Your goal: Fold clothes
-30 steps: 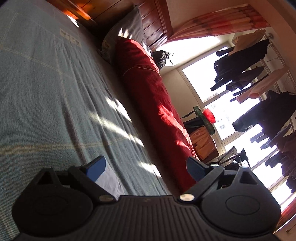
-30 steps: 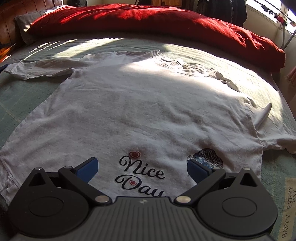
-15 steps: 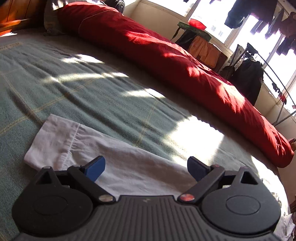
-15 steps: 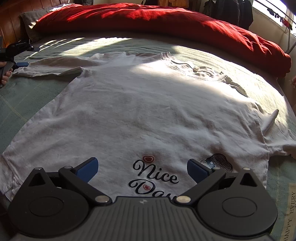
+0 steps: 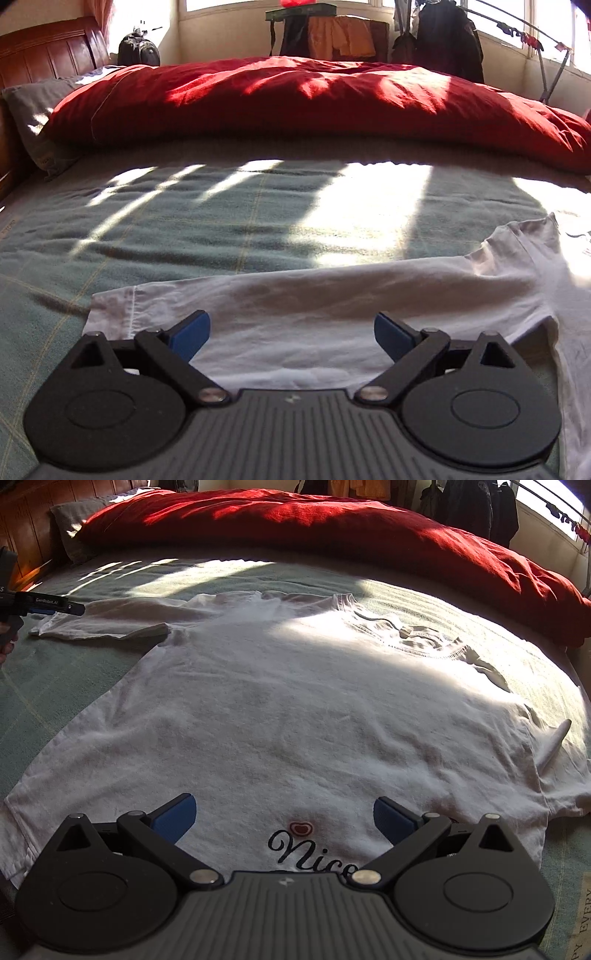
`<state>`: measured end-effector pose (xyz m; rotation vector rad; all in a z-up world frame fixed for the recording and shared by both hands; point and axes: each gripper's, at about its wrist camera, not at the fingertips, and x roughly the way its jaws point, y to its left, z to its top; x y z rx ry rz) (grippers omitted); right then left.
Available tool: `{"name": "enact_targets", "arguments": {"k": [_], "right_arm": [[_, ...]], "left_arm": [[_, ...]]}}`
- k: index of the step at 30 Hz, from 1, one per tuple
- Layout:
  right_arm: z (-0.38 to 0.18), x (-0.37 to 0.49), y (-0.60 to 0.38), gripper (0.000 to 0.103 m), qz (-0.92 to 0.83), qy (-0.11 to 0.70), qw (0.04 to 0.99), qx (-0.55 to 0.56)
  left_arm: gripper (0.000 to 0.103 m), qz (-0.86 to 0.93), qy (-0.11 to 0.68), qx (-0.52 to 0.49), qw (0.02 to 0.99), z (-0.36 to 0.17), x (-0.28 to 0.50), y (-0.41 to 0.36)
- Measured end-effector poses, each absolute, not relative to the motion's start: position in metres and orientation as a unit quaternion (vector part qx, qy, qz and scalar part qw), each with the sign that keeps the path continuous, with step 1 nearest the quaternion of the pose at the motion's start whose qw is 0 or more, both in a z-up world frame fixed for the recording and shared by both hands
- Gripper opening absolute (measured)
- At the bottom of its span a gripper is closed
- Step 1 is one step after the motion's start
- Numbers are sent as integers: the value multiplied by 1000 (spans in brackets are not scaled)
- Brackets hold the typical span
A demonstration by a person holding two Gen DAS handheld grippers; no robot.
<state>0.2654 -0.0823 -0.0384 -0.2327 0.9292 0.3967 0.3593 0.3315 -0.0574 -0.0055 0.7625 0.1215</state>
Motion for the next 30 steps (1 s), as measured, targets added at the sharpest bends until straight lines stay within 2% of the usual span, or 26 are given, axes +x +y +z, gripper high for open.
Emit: {"name": "enact_targets", "arguments": {"k": [5,9,16,26,30], "right_arm": [[-32,259,-79,103,195,439,871,-105],[-35,253,-89,103,184,447,869,-100],[-46,242,-120,103,153,463,871,-56],[-62,215,-149,103,129,479,867,-47],[-76,207,-158,103,128,481,866,-34]], "left_arm": [[96,42,412,34,910,-89,388,285],[98,46,404,-33,913,-102,365,306],[100,54,426,-30,902,-93,329,320],[99,-51,380,-22,923,-28,315,210],[99,-132,375,-7,917,-20,311,134]]}}
